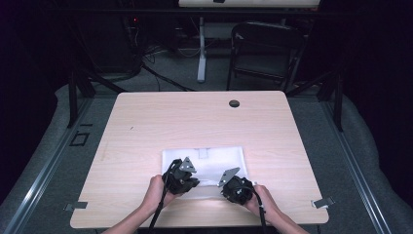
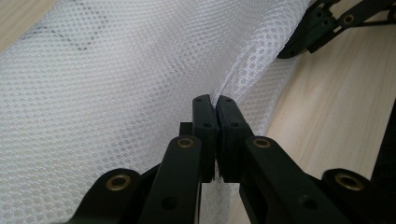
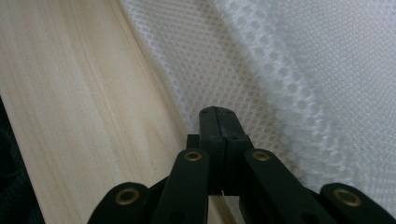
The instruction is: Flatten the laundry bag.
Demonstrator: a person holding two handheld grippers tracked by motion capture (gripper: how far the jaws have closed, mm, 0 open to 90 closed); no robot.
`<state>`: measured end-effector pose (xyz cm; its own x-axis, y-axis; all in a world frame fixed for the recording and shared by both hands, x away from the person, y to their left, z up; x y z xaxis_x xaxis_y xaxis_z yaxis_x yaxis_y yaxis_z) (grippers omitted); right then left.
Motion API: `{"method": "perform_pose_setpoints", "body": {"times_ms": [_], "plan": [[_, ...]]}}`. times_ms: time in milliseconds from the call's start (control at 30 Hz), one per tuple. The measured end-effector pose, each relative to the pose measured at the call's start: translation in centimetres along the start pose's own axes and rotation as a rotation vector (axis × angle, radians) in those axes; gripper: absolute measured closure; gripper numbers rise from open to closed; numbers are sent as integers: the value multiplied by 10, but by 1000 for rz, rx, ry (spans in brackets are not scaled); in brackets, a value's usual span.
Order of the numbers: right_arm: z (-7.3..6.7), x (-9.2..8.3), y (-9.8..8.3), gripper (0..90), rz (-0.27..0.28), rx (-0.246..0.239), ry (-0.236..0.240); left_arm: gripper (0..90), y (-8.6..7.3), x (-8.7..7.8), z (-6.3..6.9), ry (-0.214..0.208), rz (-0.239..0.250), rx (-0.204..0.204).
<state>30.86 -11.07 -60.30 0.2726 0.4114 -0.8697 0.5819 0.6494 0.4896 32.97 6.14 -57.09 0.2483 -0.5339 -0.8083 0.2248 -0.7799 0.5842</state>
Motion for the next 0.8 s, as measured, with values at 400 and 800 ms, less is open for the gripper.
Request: {"method": "perform_pose_setpoints", "body": {"times_ms": [400,800], "plan": [[3,-2,-1,900,-22,11,25,878,4,-7,-10,13,1,-14],[4,-2,-1,900,-23,35,38,878,9,-17,-23,52,29,-51]]}}
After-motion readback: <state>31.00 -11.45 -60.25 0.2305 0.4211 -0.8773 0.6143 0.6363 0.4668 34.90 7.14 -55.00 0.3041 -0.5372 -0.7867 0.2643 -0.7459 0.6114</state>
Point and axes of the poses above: each handheld gripper's, and its own axes: x roughly forward along the jaws, y roughly out of its top, z roughly to its right, the point moved 5 cm from there along x, roughly forward along the jaws, and after that the axes turned 14 degrees about x, right-handed, at the moved point
